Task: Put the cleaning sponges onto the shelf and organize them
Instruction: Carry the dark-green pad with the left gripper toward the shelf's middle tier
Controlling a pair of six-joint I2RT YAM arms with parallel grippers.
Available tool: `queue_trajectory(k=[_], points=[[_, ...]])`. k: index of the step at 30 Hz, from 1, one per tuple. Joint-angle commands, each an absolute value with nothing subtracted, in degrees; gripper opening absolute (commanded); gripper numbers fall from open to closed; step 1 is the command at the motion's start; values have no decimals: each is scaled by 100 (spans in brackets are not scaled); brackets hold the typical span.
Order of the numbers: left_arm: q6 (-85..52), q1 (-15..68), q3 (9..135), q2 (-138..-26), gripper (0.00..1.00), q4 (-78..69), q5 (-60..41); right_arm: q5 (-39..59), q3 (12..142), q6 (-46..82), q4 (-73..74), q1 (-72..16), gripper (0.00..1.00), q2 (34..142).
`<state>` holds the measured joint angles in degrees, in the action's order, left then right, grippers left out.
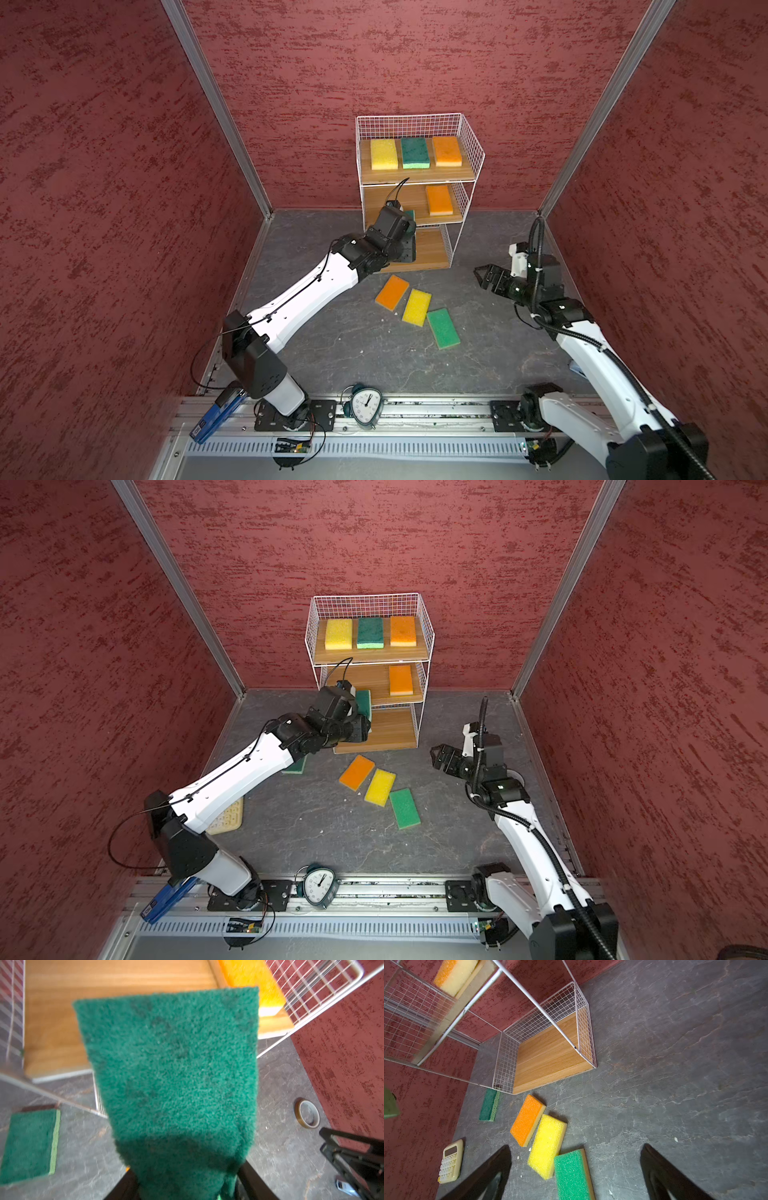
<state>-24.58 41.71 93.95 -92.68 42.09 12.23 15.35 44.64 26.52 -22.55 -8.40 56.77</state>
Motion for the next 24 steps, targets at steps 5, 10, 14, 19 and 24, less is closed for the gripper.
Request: queue_trajectory(k=[5, 10, 14, 19, 24], points=[[-2146, 4147, 9968, -9662, 60, 3701, 1617, 1589, 4724, 2518, -2107, -809, 98, 5842], [-1930, 4121, 10125, -9879, 60, 3443, 1783, 1732, 4746, 2536, -1961, -807, 98, 6010], [-1731, 4102, 10270, -10105, 60, 3286, 1912, 1802, 4742, 2564, -1871, -805, 98, 6095], [-1617, 4094, 10402, -10319, 60, 3112, 2111, 1831, 4785, 2558, -1844, -807, 98, 6176], [-1538, 4063, 10425, -10444, 61, 2890, 2261, 1813, 4848, 2546, -1840, -808, 98, 6225]])
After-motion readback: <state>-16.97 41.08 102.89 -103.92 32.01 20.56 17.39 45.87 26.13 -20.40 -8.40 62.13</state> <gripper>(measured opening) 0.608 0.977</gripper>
